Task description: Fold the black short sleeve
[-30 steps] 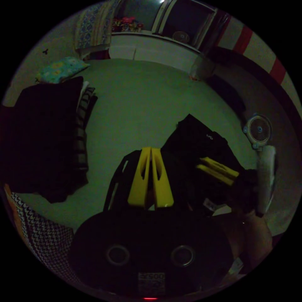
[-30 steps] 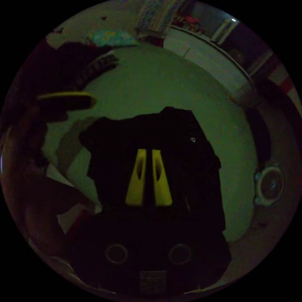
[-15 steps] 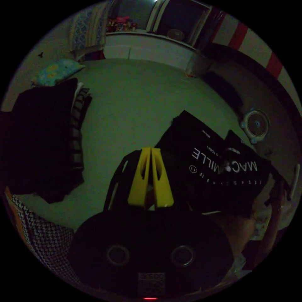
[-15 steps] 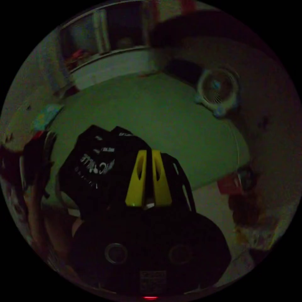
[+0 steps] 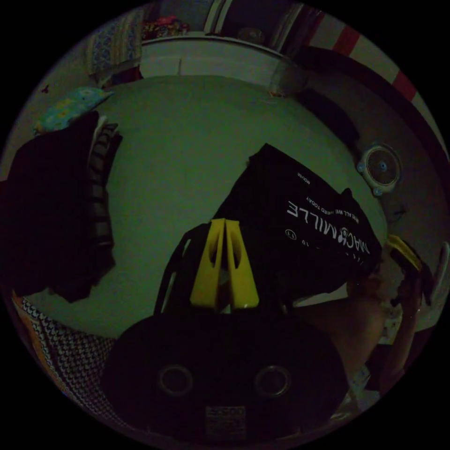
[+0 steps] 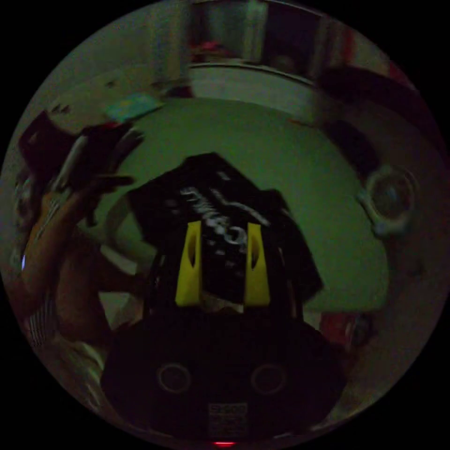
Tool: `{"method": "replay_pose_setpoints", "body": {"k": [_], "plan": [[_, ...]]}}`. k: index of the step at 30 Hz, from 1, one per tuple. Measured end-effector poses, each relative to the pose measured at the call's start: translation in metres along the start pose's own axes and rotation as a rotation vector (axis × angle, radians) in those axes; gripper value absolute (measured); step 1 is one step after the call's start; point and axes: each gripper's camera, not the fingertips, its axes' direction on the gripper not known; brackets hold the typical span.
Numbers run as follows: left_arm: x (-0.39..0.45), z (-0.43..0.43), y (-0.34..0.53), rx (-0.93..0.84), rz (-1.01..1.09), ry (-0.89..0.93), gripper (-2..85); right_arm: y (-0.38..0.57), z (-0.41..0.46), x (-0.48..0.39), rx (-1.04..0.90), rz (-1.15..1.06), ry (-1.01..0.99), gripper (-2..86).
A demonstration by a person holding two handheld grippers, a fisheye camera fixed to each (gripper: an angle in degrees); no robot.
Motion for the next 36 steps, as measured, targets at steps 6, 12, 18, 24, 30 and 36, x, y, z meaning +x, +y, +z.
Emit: {"method": "replay_pose_setpoints", "body": {"k": [6,12,18,24,30,36], "plan": [[0.003,-0.01,-0.006,0.046,-0.033,-0.025,-0.3,-0.03,0.052,-0.127,-0.113,-0.495,0.271,14.5],[0.001,-0.021,-0.013,0.063,-0.053,-0.022,-0.2,-0.071,0.078,-0.162,-0.15,-0.474,-0.012,13.4],[-0.002,-0.03,-0.022,0.057,-0.06,-0.007,-0.1,-0.085,0.126,-0.181,-0.27,-0.495,0.03,8.6],[0.019,-0.038,-0.029,0.102,0.083,0.108,1.6,-0.111,0.097,-0.137,-0.188,-0.287,-0.078,-0.4],[0.055,-0.042,-0.045,0.074,0.25,0.207,9.9,-0.127,0.074,-0.083,-0.18,-0.162,-0.257,-1.1],[0.098,-0.052,-0.059,0.096,0.365,0.1,13.2,-0.13,0.073,-0.059,-0.166,-0.107,-0.259,-1.6]]}}
